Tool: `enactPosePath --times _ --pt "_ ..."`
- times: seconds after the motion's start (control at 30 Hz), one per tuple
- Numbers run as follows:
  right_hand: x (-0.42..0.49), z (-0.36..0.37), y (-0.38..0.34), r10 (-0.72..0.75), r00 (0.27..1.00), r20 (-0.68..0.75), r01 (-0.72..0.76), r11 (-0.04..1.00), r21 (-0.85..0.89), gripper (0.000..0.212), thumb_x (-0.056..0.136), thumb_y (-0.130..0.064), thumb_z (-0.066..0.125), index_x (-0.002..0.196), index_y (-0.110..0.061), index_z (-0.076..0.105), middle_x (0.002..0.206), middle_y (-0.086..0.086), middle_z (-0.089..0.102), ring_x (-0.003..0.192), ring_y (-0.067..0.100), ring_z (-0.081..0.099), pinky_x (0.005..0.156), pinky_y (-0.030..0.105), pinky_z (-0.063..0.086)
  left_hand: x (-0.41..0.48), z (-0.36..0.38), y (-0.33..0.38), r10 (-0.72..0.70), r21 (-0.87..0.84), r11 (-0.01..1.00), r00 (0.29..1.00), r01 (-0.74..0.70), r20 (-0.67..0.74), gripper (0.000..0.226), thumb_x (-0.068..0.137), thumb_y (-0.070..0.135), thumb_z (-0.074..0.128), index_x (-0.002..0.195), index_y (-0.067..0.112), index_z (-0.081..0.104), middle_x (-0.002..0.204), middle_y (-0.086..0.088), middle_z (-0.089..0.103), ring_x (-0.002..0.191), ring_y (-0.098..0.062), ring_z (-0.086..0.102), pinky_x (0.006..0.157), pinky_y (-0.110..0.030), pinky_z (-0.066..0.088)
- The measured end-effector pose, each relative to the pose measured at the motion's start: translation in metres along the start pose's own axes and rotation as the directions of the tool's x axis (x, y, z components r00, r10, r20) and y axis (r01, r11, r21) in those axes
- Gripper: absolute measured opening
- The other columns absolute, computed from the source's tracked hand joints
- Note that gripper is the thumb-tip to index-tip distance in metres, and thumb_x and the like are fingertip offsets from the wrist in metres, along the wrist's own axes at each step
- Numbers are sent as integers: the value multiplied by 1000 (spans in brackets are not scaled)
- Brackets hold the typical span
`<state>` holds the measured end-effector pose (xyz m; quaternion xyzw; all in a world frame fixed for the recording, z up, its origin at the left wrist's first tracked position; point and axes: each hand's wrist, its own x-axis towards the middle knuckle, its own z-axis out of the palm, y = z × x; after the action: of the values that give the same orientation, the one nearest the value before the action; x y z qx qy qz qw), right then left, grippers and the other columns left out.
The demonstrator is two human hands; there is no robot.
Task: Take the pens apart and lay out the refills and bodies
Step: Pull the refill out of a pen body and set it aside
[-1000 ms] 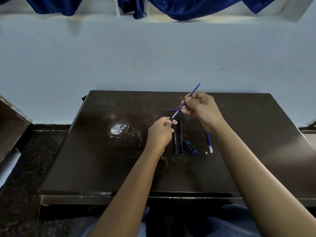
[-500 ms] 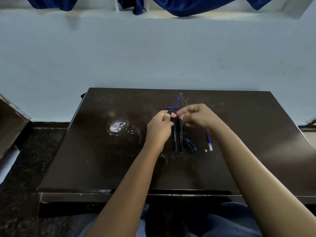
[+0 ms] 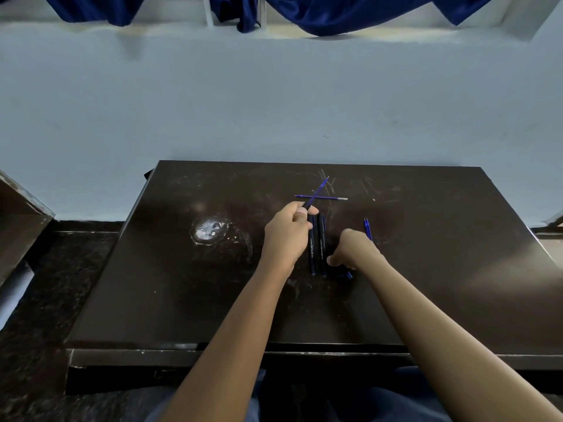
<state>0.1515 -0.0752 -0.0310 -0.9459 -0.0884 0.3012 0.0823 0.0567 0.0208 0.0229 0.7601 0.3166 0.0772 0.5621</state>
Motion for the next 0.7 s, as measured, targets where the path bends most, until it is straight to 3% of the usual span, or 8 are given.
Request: enactPosePath --times 0.1,0.2,0.27,0.3,0.37,0.47,0.57,0.7 --pt "1 1 1 22 1000 18 -22 1000 20 30 79 -24 73 78 -10 47 73 6 57 69 23 63 68 33 54 -2 0 0 -6 9 1000 1000 6 1 33 103 24 30 106 24 63 94 3 59 72 -2 51 55 -13 36" --pt "-1 2 6 28 999 -34 -26 999 46 27 75 -27 74 77 -10 54 76 5 61 82 27 68 76 36 57 -4 1 -3 -17 9 1000 1000 17 4 33 103 24 30 104 24 64 94 1 60 70 -2 51 54 -13 36" --pt "-2 -9 7 -2 986 -166 44 968 248 20 76 -26 73 78 -9 63 77 7 66 74 26 68 76 37 58 -4 0 -3 -28 14 1000 1000 28 5 33 102 23 31 104 25 64 94 1 60 69 -2 50 52 -12 35" --pt "-4 -18 6 -15 974 -225 114 894 433 15 78 -23 72 75 -10 66 72 7 67 65 23 65 75 37 57 -4 0 -3 -28 19 999 1000 28 6 33 102 23 31 104 25 64 94 1 60 68 -2 49 50 -11 36" --pt "-12 -39 4 -44 952 -303 275 555 785 14 84 -13 68 71 -11 64 66 6 63 56 17 58 78 39 56 -4 -1 -3 -19 28 999 1000 19 9 34 102 23 31 106 24 64 93 1 60 65 -2 48 47 -10 37" --pt "-27 -65 3 -66 923 -380 385 100 917 16 90 -6 61 75 -9 62 65 1 59 54 7 59 77 29 55 -3 -2 -2 -16 30 999 1000 15 11 33 102 24 32 106 24 65 92 1 61 64 -2 48 48 -10 35" --pt "-32 -73 3 -54 920 -389 386 -53 921 13 91 -10 61 78 -9 63 73 1 62 68 10 62 79 26 57 -4 -2 -2 -16 38 999 1000 16 19 33 102 24 32 108 23 65 91 2 60 62 -2 47 43 -9 39" --pt "-29 -70 4 -69 916 -396 390 -80 917 12 91 -10 61 79 -9 63 79 3 62 75 13 62 78 26 57 -6 -1 -1 -17 52 999 999 15 27 33 103 25 32 108 24 65 93 2 60 64 -1 46 51 -14 34"
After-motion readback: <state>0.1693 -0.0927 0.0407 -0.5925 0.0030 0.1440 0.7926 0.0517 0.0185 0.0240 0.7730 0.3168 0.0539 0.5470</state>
